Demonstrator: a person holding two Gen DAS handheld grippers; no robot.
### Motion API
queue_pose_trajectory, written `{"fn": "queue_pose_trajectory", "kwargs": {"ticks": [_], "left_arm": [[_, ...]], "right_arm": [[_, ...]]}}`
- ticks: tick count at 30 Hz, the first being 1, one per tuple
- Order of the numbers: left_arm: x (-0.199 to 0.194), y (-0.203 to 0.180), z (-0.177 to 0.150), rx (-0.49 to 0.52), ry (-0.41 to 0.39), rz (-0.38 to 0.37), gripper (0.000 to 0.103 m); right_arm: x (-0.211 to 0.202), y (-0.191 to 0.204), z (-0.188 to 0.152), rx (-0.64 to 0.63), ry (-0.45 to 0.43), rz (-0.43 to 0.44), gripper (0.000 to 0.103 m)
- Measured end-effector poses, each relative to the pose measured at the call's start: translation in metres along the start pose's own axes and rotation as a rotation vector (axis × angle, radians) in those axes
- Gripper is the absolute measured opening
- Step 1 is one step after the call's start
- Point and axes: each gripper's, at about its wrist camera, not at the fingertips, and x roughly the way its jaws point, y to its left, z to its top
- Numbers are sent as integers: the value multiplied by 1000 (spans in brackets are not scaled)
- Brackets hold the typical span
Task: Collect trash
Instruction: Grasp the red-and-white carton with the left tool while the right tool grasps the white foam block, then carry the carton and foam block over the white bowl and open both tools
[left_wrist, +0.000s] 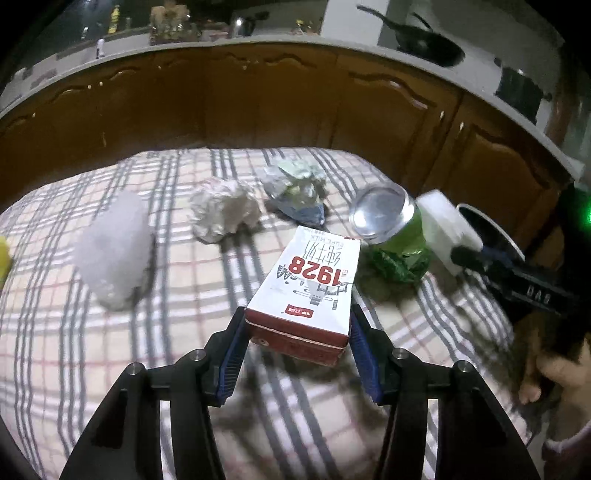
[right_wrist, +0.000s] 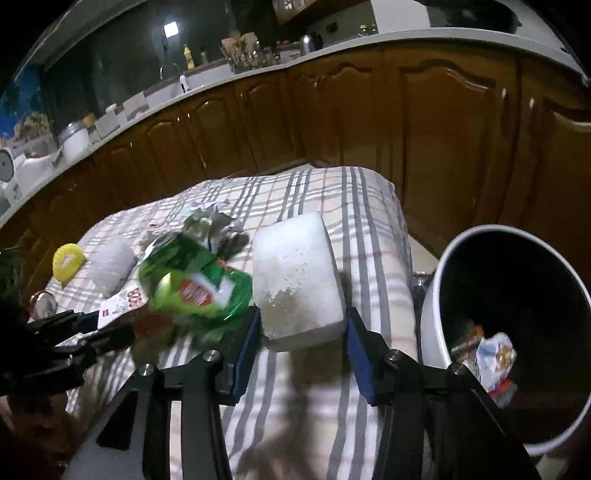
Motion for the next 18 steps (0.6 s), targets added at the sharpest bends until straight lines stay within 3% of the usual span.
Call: {"fn": "queue_pose_trajectory", "kwargs": {"ticks": [11,18], "left_arm": [[-59,-26,-10,43,-74,-99,52],[-65,-59,-16,103,-62,-153,52]], "right_arm": [[-35,-3,-26,76,-33,10,46],[-59,-18,-41,117,-60,-5,46]]}}
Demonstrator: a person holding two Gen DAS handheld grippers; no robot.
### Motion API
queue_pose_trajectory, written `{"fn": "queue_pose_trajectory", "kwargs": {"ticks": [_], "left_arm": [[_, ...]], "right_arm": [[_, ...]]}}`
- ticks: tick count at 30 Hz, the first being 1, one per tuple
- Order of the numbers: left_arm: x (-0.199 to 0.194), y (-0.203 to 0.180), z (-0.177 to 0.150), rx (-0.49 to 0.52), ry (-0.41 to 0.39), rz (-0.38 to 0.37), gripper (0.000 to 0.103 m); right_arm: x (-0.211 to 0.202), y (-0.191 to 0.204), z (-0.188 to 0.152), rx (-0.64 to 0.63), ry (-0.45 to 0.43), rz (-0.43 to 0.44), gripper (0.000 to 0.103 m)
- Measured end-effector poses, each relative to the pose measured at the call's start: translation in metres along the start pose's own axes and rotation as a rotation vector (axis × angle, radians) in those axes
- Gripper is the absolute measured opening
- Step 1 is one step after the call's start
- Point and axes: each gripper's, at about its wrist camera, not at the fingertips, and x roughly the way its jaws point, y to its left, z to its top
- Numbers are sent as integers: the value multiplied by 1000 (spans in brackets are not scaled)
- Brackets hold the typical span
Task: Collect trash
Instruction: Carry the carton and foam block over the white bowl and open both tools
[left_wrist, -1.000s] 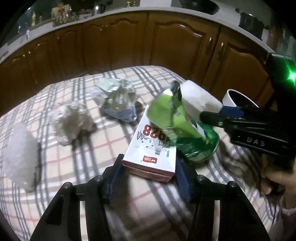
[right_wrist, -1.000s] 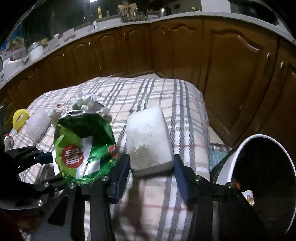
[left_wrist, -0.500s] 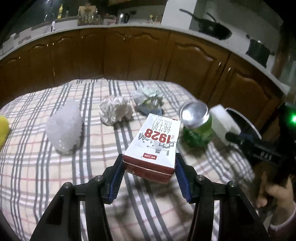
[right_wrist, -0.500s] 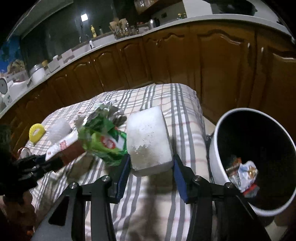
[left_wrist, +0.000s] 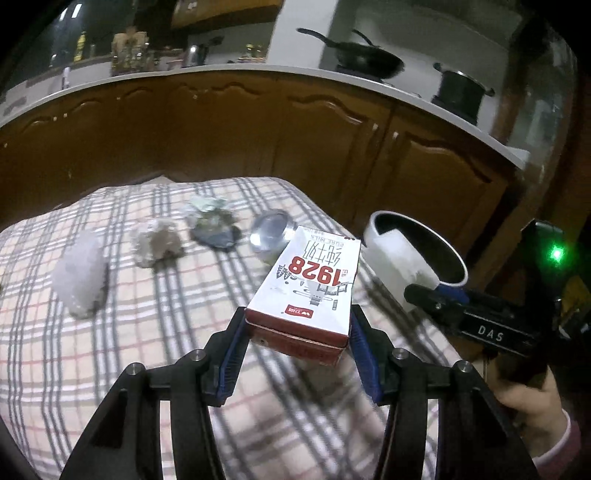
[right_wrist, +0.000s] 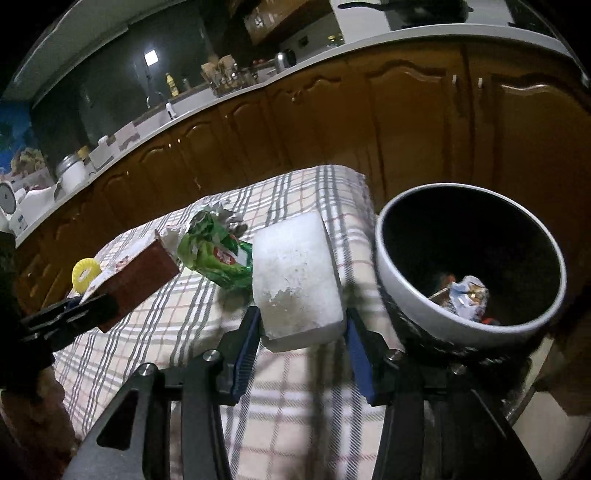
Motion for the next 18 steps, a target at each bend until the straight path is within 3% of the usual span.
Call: {"fn": "queue_pose_trajectory", "kwargs": {"ticks": [18], "left_arm": [[55,-63,18,104,51,-65,52]], "right_arm": [[-42,-59,-5,89,-62,-81,46]]}}
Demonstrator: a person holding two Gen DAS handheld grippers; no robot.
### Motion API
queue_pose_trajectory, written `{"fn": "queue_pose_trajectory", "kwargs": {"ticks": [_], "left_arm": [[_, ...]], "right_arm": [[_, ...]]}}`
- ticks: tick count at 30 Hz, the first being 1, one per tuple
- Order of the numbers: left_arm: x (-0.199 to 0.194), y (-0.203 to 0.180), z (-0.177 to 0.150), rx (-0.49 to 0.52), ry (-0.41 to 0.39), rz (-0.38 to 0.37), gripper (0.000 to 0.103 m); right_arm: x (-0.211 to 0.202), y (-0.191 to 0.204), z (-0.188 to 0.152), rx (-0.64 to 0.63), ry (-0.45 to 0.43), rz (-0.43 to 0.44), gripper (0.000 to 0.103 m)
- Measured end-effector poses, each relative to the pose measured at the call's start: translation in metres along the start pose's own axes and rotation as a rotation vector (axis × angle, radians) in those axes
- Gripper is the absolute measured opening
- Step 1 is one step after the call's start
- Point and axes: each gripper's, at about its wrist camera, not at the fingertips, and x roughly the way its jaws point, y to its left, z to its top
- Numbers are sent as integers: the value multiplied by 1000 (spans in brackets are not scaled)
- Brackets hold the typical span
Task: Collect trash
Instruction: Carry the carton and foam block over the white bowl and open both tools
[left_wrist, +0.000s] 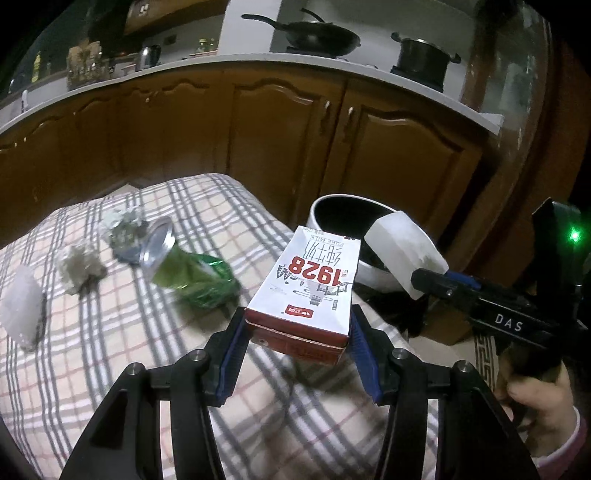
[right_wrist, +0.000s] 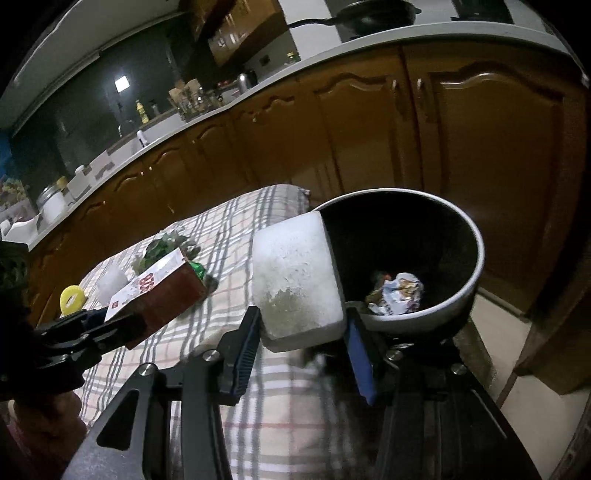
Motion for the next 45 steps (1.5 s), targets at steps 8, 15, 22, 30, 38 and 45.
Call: {"fn": "queue_pose_trajectory", "kwargs": {"ticks": [8,15,22,30,38,45], "left_arm": [[22,-11,13,12,11,-8,52],[42,-16,27,23,11,-7,52],[63,-27,44,49,14,-15,52],[93,-40,62,70,39,-29,52],[117,-44,77,73,59,-23,52],[135,-47,87,72,75,-26,52]], "right_arm": [[-3,-19,6,23,-13,-27,46],[-2,-33,12,38,-15,-47,46],[0,-46,20,48,-18,-66,46],[5,-61,31,51,-8,-96,46],[17,-76,42,48,17,-112,47],[31,-85,48,45,52,-114,47]]}}
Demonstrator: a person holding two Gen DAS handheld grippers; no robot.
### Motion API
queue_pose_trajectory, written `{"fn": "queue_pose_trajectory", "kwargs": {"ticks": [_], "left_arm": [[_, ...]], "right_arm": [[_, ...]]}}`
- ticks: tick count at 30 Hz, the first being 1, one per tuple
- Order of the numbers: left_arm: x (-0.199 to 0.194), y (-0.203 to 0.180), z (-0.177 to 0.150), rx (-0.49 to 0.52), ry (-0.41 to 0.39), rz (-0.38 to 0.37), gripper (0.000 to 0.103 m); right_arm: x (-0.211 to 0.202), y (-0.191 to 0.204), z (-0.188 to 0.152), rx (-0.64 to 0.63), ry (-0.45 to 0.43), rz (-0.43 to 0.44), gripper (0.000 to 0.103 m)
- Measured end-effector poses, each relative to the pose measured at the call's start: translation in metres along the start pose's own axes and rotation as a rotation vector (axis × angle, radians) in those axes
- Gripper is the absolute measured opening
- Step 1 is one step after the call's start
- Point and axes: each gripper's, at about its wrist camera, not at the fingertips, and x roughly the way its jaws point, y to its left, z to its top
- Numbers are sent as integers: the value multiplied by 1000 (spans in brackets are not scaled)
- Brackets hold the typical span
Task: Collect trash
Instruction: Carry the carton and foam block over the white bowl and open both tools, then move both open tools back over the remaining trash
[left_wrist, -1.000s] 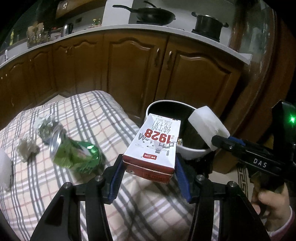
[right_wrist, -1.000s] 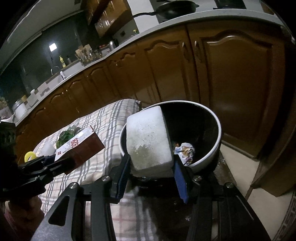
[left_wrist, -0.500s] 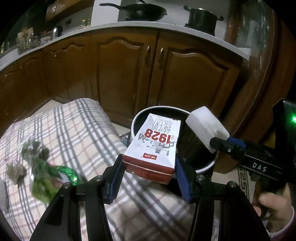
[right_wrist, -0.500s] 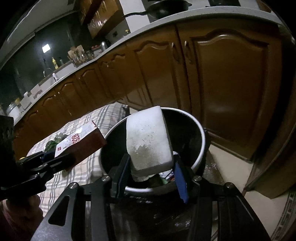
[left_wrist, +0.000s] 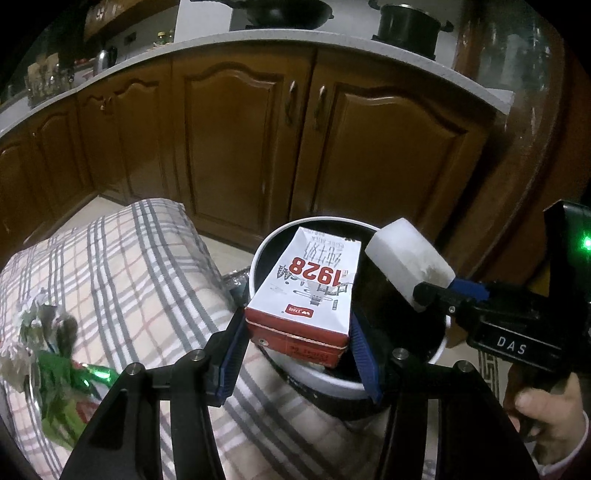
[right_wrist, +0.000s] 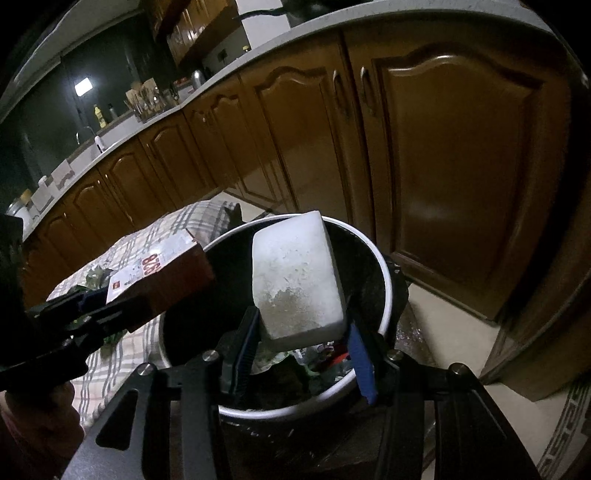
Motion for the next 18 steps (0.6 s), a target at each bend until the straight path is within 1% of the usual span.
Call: {"fn": "queue_pose_trajectory", "kwargs": {"ticks": [2,5,6,7,9,10,12,16,18], "left_arm": [[5,0,2,2,7,-6,52],[13,-4,6,11,22,-13,53],[13,-5,6,12,24,-14,54],[14,-5,6,12,24,-20,55],[12,-6,5,10,17,-19,61],[12,-4,5,9,14,-17,62],[9,-3,1,7,10,-13,62],[-4,0,-12,-11,5,-11,62],[-13,2,-21,-17,2,-13,62]], "right_arm": [[3,0,1,-3,5,-3,48],[7,-3,3,2,12,-3,53],[8,-5,3,10,14,0,57],[8,-7,4,19,16,5,58],[7,-11,4,35,13,7,59],[6,-12,3,39,10,6,59],[4,-14,2,51,4,8,61],[-5,-14,-3,66,-9,15,62],[-9,-12,-4,72,-18,23,69]]}}
